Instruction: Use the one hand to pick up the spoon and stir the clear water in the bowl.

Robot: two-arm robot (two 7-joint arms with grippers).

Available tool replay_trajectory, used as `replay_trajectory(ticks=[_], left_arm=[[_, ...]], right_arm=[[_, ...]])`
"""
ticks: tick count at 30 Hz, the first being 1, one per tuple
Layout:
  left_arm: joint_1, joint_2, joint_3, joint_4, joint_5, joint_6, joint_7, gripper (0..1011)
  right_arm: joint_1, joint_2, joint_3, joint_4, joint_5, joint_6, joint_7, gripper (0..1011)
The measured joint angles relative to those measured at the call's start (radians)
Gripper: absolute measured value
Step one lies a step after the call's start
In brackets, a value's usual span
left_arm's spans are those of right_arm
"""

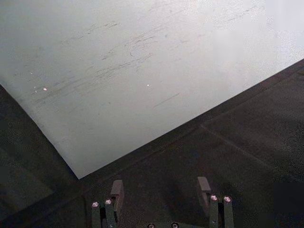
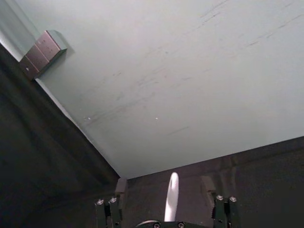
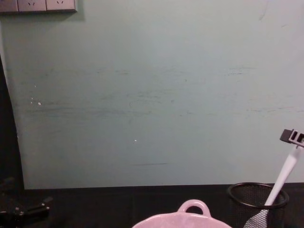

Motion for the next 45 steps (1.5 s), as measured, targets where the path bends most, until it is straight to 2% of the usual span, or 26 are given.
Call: replay_trajectory(ticks=[2,8,11,15,16,17,19,22,24,28,29,31,32,34,35,38,39,41,45], left_arm=[[0.0,0.0,0.0,0.0,0.0,0.0,0.0,1011],[0.0,0.0,0.0,0.0,0.0,0.0,0.0,1011],[0.0,0.0,0.0,0.0,0.0,0.0,0.0,1011],[0.0,0.0,0.0,0.0,0.0,0.0,0.0,1011],[0.0,0.0,0.0,0.0,0.0,0.0,0.0,1011],[0.0,0.0,0.0,0.0,0.0,0.0,0.0,1011],[0.0,0.0,0.0,0.0,0.0,0.0,0.0,1011],[0.0,0.0,0.0,0.0,0.0,0.0,0.0,1011],[0.0,0.0,0.0,0.0,0.0,0.0,0.0,1011],[0.0,0.0,0.0,0.0,0.0,0.0,0.0,1011],[0.0,0.0,0.0,0.0,0.0,0.0,0.0,1011],[0.0,0.0,0.0,0.0,0.0,0.0,0.0,1011],[0.0,0.0,0.0,0.0,0.0,0.0,0.0,1011],[0.0,0.0,0.0,0.0,0.0,0.0,0.0,1011],[0.0,0.0,0.0,0.0,0.0,0.0,0.0,1011],[0.0,0.0,0.0,0.0,0.0,0.0,0.0,1011],[0.0,0.0,0.0,0.0,0.0,0.0,0.0,1011],[0.0,0.0,0.0,0.0,0.0,0.0,0.0,1011],[0.0,0.0,0.0,0.0,0.0,0.0,0.0,1011]], right_arm=[[-0.015,0.011,0.002,-0.022,0.004,0.0,-0.011,1002],[-0.079,0.054,0.012,-0.113,0.017,0.025,-0.045,1003],[-0.137,0.109,0.025,-0.205,0.017,0.069,-0.092,1003],[-0.187,0.172,0.038,-0.283,0.0,0.125,-0.145,1003],[-0.187,0.172,0.038,-0.283,0.0,0.125,-0.145,1002],[-0.202,0.197,0.039,-0.308,-0.015,0.151,-0.17,1003],[-0.211,0.22,0.036,-0.327,-0.037,0.178,-0.194,1002],[-0.208,0.257,0.007,-0.342,-0.102,0.248,-0.242,1003],[-0.188,0.27,-0.026,-0.33,-0.151,0.278,-0.261,1003],[-0.148,0.272,-0.075,-0.285,-0.21,0.294,-0.262,1002],[-0.125,0.267,-0.099,-0.255,-0.238,0.295,-0.262,1003],[-0.102,0.26,-0.118,-0.224,-0.268,0.288,-0.261,1003],[-0.078,0.253,-0.139,-0.193,-0.301,0.274,-0.258,1003],[-0.055,0.246,-0.157,-0.163,-0.336,0.25,-0.256,1003],[-0.034,0.239,-0.173,-0.135,-0.37,0.22,-0.254,1003],[-0.004,0.221,-0.192,-0.083,-0.42,0.152,-0.249,1003],[0.009,0.206,-0.197,-0.049,-0.441,0.102,-0.245,1003],[0.02,0.184,-0.197,-0.006,-0.457,0.032,-0.236,1002],[0.032,0.147,-0.194,0.064,-0.472,-0.061,-0.218,1003]])
